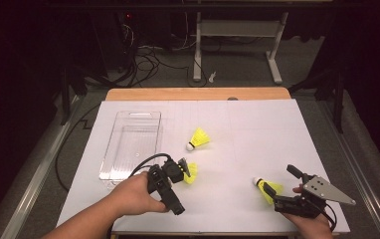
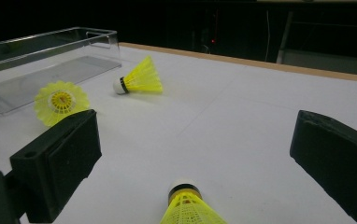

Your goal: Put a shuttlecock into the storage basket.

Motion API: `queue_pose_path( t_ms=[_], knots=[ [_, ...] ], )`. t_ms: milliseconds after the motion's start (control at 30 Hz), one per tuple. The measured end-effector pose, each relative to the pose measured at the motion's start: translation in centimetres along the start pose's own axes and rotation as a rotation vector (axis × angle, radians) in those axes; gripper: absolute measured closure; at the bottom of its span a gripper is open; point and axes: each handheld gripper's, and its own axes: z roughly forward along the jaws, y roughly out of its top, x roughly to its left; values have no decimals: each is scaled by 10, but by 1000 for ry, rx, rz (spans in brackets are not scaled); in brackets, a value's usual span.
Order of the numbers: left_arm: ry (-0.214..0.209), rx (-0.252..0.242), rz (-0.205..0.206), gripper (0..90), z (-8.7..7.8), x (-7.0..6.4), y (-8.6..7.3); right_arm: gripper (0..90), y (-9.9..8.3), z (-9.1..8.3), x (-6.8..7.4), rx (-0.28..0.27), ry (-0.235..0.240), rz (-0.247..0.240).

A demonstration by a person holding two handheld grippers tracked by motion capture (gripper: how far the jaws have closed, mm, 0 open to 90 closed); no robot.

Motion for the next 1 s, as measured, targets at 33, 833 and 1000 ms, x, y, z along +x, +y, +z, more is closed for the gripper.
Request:
queue_pose_path(
  t_ms=[33, 833, 1000],
  knots=[
    [2, -8, 6, 6, 0, 0, 1, 26, 0, 0, 0, -1, 0, 0],
    [86, 2, 51, 70, -6, 25, 39, 29, 1, -1, -1, -7, 5, 1],
    [93, -23, 12, 125, -5, 29, 50, 32, 1, -1, -1, -7, 6, 0]
  ],
)
